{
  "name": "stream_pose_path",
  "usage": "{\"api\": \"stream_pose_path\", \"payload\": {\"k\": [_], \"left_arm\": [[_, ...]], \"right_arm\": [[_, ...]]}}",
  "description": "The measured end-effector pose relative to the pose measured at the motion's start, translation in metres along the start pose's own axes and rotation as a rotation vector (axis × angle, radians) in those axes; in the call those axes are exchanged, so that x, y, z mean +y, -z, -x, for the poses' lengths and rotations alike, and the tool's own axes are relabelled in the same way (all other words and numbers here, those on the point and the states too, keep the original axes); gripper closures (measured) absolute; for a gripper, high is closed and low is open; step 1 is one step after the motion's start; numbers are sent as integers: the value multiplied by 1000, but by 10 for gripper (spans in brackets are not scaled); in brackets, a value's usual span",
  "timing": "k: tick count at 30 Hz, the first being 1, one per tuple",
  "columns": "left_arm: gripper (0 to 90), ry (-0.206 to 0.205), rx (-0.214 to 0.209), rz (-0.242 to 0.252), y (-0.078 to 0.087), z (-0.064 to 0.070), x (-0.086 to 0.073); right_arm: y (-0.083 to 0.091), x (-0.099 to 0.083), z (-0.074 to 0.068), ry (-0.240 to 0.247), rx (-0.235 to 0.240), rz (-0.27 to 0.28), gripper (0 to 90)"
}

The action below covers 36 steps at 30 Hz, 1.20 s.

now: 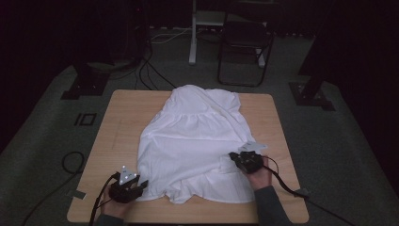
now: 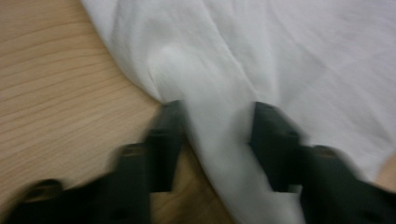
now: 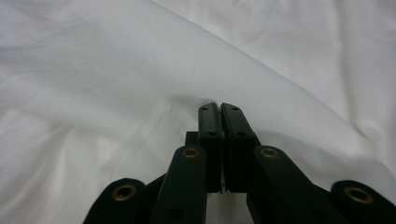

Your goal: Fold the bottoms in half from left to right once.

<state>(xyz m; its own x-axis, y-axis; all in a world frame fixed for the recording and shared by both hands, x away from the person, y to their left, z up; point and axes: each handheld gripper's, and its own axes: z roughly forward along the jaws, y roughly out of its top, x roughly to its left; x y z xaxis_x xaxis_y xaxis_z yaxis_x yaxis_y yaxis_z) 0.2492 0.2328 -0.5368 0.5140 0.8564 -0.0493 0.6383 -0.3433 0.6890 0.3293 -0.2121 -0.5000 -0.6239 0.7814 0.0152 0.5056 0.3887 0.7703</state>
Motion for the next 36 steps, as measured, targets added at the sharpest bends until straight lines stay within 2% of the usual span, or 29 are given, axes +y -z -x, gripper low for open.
{"api": "stream_pose_path", "payload": {"k": [2,3,7,8,9,10,11,13,14,15,16,18,19,20,21,23,26,28,31,34,36], "left_arm": [[877,-13,1,-8,3,-1,-1],[883,-15,2,-8,5,-2,-1],[890,29,6,73,31,-12,1],[891,39,18,100,41,-15,2],[892,39,18,100,41,-15,2],[892,45,30,122,51,-17,4],[892,55,13,154,63,-19,5],[892,51,5,158,67,-18,6],[892,41,-45,148,70,-13,6],[884,30,-48,135,68,-9,5],[866,13,-47,119,65,-7,3],[734,3,-45,109,60,-5,1],[670,8,-44,115,58,-6,0],[625,12,-46,127,57,-8,1],[578,18,-43,146,57,-10,2],[533,31,-33,167,55,-17,8],[481,31,-5,182,48,-26,17],[457,35,6,191,40,-35,26],[425,58,15,195,21,-51,44],[406,61,44,180,2,-65,61],[391,85,49,162,-14,-79,74]], "right_arm": [[22,-12,5,-19,-14,30,872],[34,-19,8,-26,-25,42,872],[77,-53,18,-71,-29,97,872],[86,-62,19,-75,-48,100,873],[86,-62,19,-75,-48,100,873],[97,-72,20,-89,-68,105,874],[116,-89,21,-121,-76,137,875],[121,-94,21,-134,-70,149,876],[127,-100,21,-145,-69,159,876],[132,-112,17,-144,-70,132,875],[131,-117,16,-139,-66,107,874],[125,-125,15,-139,-50,57,863],[122,-127,16,-141,-35,41,820],[120,-128,17,-142,-27,29,718],[120,-127,18,-145,-32,39,632],[125,-119,21,-145,-33,87,534],[129,-102,26,-143,-35,152,500],[124,-90,29,-136,-44,166,499],[102,-70,37,-122,-43,159,494],[71,-51,46,-127,-35,145,471],[50,-38,51,-120,-35,128,441]]}}
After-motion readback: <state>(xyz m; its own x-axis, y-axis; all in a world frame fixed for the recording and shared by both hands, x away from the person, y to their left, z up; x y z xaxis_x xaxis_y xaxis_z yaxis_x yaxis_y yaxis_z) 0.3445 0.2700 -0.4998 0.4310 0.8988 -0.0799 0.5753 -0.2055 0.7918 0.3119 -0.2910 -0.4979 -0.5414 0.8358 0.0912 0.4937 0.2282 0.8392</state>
